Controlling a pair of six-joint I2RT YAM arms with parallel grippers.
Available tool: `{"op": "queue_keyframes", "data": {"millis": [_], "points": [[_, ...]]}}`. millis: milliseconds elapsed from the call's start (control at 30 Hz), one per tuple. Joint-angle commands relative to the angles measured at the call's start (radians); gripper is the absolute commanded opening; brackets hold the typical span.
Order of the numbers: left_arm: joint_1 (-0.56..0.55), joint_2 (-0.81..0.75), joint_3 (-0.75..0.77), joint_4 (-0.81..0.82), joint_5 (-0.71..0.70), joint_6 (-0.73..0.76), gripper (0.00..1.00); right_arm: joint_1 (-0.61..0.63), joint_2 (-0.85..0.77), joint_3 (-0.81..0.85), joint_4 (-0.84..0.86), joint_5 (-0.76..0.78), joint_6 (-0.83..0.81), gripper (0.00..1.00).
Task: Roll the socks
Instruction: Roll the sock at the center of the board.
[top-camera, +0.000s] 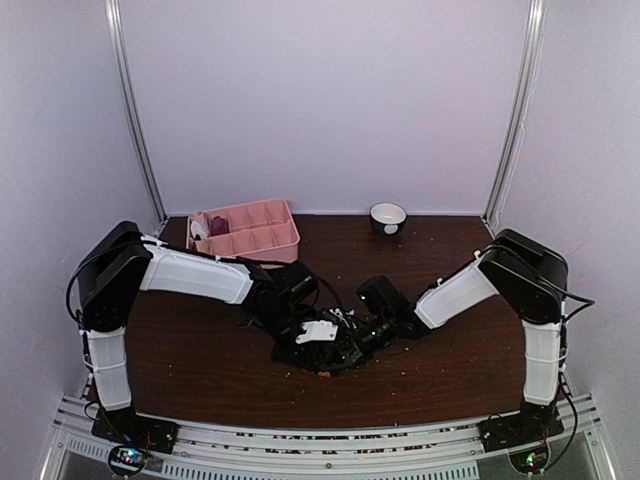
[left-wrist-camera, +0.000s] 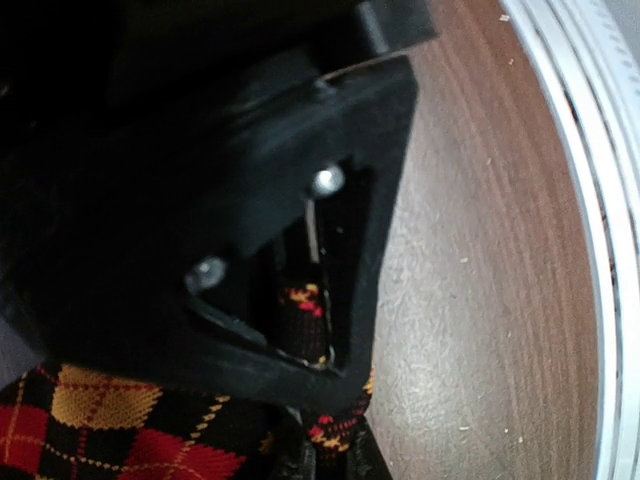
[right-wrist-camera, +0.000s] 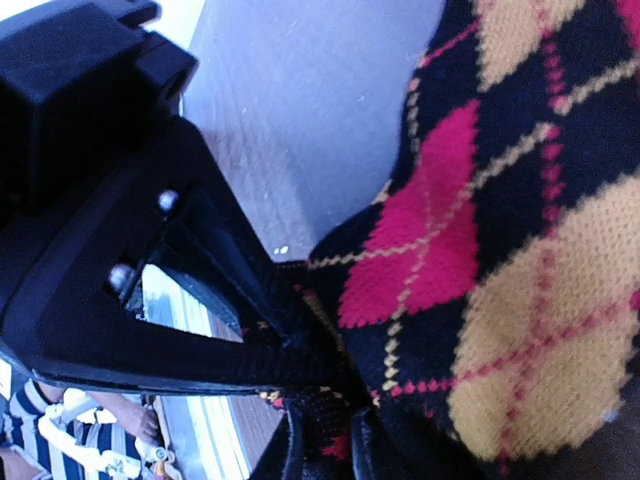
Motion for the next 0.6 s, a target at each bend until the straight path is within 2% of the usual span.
{"op": "queue_keyframes", "data": {"millis": [0,133,233,467,567], "points": [[0.056,0.089,0.041,-0.076,0.009,-0.068,0.0,-0.001,0.0,-0.082,-0.027,0.235,-0.004,0.24],[0.088,0.13,0.064,-0.106,0.031,-0.094,0.0,-0.003,-0.05,-0.134,0.063,0.252,0.031,0.32],[0.108,0.167,0.081,-0.134,0.038,-0.103,0.0,-0.002,-0.072,-0.158,0.079,0.267,0.032,0.33],[0.113,0.184,0.092,-0.156,0.022,-0.127,0.0,-0.011,-0.113,-0.189,-0.021,0.325,-0.033,0.36],[0.114,0.193,0.108,-0.178,0.034,-0.127,0.0,-0.026,-0.155,-0.22,-0.064,0.365,-0.066,0.41]]}}
